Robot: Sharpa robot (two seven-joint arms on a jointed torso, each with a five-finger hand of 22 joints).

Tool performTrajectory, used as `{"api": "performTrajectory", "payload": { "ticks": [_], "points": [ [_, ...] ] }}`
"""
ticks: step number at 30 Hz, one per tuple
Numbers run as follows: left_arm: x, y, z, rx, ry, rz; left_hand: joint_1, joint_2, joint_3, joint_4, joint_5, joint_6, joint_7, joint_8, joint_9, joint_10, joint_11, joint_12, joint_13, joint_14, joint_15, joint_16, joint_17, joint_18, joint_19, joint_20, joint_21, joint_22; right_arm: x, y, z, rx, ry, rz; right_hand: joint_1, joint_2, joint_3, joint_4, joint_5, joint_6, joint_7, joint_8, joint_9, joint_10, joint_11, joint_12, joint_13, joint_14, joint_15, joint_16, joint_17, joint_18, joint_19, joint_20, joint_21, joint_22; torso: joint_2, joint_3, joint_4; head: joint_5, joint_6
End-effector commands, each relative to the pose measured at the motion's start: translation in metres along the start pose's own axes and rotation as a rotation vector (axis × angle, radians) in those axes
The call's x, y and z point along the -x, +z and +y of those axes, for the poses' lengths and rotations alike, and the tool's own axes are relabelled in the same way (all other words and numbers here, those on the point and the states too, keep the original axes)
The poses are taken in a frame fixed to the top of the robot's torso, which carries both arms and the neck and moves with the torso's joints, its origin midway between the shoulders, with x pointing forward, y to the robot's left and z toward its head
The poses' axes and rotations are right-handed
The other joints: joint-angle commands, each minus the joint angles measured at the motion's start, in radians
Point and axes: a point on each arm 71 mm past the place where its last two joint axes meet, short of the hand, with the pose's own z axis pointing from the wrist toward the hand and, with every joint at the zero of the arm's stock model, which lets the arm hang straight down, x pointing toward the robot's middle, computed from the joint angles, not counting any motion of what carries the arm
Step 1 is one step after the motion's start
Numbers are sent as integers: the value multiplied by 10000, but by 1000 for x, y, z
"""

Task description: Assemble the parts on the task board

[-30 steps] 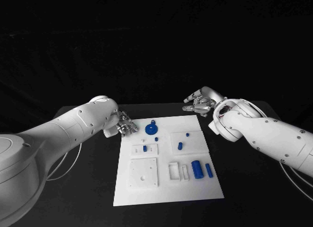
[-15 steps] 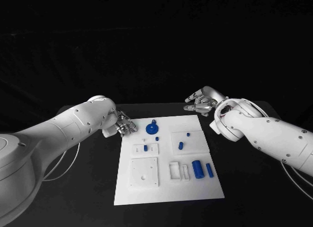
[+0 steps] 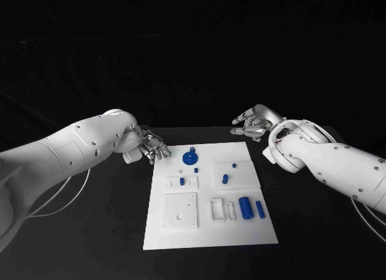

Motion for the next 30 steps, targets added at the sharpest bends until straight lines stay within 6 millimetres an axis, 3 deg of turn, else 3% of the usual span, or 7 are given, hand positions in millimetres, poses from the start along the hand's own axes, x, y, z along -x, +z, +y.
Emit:
{"api": "performTrajectory", "payload": {
  "ticks": [1, 3, 5, 9, 12, 22, 30],
  "points": [
    [-5, -5, -5, -144, -319, 436, -205, 68, 269, 168, 33, 700, -577, -49, 829, 102, -36, 16, 15, 81, -8, 46, 18, -25, -31, -19, 63, 202, 0, 0, 0, 34, -100, 40, -23, -1, 75, 8, 41, 25, 8, -40, 6, -62, -29, -10, 6, 29, -65, -52, 4, 192, 553, -47, -10, 904, -115, -20, 41, 34, -73],
    [-7, -8, -6, -170, -295, 493, -291, 67, 297, 112, 37, 770, -592, -202, 1060, 144, -64, -14, 6, 133, -32, 47, 31, -33, 10, -45, 83, 197, 1, 0, -1, 24, -105, 39, -14, -6, 91, -8, 47, 28, 8, -40, 6, -60, -31, -7, 10, 28, -65, -56, 2, 191, 554, -48, -1, 906, -145, -21, 49, 39, -82],
    [-10, -10, -6, -168, -273, 500, -349, 97, 317, 46, 34, 964, -596, -568, 1427, 203, -80, -32, 25, 158, -34, 42, 65, -41, 22, -56, 101, 204, 1, 0, -1, 18, -109, 41, -9, -4, 106, -17, 59, 28, 8, -40, 6, -62, -31, -8, 9, 28, -66, -56, 2, 190, 555, -48, 5, 908, -168, -28, 50, 51, -107],
    [-15, -14, -6, -113, -241, 498, -653, 76, 542, -197, 184, 1259, -653, -952, 1674, 356, -100, -21, 61, 295, -90, 79, 126, -39, 98, -98, 193, 206, 1, 0, -2, 5, -116, 47, -33, -13, 160, -48, 83, 35, 8, -41, 5, -64, -32, -9, 9, 31, -66, -48, 10, 189, 553, -48, 2, 908, -211, -31, 42, 83, -127],
    [-21, -17, -4, -73, -222, 556, -1053, 109, 761, -554, 240, 1817, -687, -1855, 1995, 549, -134, -164, 61, 421, -102, 12, 201, -22, 122, -114, 305, 198, 1, 0, -2, -5, -123, 53, -28, -12, 181, -66, 98, 38, 7, -39, 6, -69, -33, -14, 6, 27, -67, -59, 2, 190, 552, -49, -6, 907, -255, -32, 34, 109, -162],
    [-42, -25, 8, 149, -128, 579, -1382, 97, 700, -310, 176, 2192, -797, -1912, 1725, 815, -196, -129, 178, 645, -158, 75, 312, -49, 288, -154, 359, 192, 0, -2, -1, 35, -133, 155, -47, -14, 231, -100, 127, 39, 10, -42, 5, -61, -33, -4, 15, 28, -67, -57, 7, 189, 553, -50, -5, 908, -372, -33, 54, 142, -293],
    [-58, -29, 15, 192, 64, 254, -1579, 89, 690, -163, 125, 2483, -883, -1911, 1547, 1075, -253, -105, 270, 868, -209, 135, 407, -47, 437, -191, 456, 193, -3, -5, -1, 70, -125, 276, -61, -16, 263, -127, 146, 44, 9, -40, 6, -58, -35, -1, 19, 30, -68, -49, 16, 188, 552, -51, -6, 909, -444, -56, 54, 162, -407]
  ]
}}
